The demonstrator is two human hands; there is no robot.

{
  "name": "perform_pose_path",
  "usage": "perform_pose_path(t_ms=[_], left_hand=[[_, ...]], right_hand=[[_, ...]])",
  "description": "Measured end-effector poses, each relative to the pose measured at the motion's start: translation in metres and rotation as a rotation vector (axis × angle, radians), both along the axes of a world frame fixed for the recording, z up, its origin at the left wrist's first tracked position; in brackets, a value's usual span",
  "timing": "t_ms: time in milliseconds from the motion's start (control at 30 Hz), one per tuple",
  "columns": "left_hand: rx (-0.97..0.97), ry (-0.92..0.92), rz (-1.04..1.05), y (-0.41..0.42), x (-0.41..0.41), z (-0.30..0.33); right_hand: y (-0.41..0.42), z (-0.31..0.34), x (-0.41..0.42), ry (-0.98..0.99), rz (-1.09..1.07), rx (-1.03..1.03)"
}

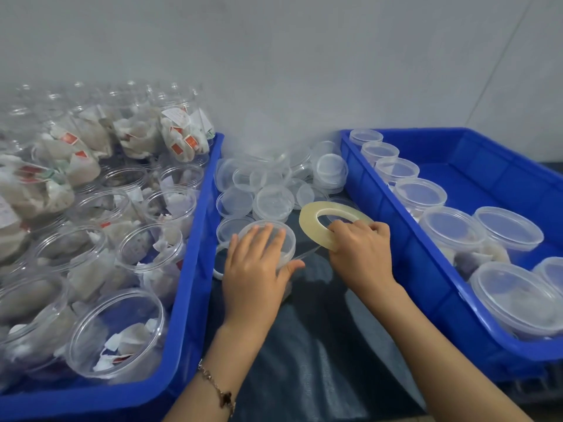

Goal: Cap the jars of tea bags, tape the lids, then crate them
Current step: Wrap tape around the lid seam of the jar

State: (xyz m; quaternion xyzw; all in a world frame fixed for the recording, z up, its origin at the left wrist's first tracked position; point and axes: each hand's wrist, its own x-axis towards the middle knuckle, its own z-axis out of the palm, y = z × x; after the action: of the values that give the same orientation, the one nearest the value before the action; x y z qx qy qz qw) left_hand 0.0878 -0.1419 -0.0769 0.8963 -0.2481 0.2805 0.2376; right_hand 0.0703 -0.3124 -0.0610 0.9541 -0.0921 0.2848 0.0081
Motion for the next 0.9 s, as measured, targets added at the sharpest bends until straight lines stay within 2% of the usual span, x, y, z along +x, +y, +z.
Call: perform_pose_path(t_ms=[167,367,467,533,567,633,733,833,900], left_hand=[[-0.004,0.189,-0.076,0.007,-0.005,0.006],[0.04,0.242,-0.142,0.012,-0.002,0.011],[-0.108,0.177,-0.191,0.012,-0.012,0.02],[-0.208,-0.015,-0.167,0.007,-0.027,0.023],[-0.282,-0.054,-0.148,0.003,-0.036,0.022],[-0.511,0.09,-0.151,-0.003,-0.053,0.027],[-0.838,0.469,-0.19,-0.007,-0.063,0.03],[-1.013,0.648,-0.192,-0.001,-0.06,0.03],[-1.052,0.707,-0.205,0.006,-0.057,0.03]], right_hand=[[-0.015,0.003,-0.01,0.014,-0.054,0.021],[-0.03,0.013,-0.021,0.006,-0.082,0.095],[-0.019,0.016,-0.03,-0.044,-0.04,0.13],[-0.013,0.017,-0.036,-0.045,-0.029,0.156],[-0.011,0.018,-0.039,-0.048,-0.022,0.169],[-0.006,0.018,-0.047,-0.035,-0.007,0.202],[-0.004,0.017,-0.055,-0.005,0.01,0.198],[-0.004,0.018,-0.058,0.034,0.002,0.182],[-0.004,0.019,-0.058,0.066,-0.004,0.174]])
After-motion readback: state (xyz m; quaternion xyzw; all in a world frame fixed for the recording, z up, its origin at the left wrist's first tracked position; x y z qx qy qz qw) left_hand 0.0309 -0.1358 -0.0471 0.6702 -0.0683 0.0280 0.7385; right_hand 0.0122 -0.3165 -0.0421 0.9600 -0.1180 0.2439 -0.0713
